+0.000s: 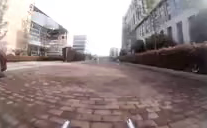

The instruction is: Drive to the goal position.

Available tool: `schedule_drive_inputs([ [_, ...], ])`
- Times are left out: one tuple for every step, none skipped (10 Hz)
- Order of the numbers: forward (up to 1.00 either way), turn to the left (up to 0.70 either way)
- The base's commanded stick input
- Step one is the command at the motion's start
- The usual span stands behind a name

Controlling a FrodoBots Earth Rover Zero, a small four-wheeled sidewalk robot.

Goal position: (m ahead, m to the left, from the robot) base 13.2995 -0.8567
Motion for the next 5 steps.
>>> schedule_drive_inputs([
  [0.7,0.0],
  [0.7,0.0],
  [0.7,0.0],
  [0.7,0.0],
  [0.7,0.0],
])
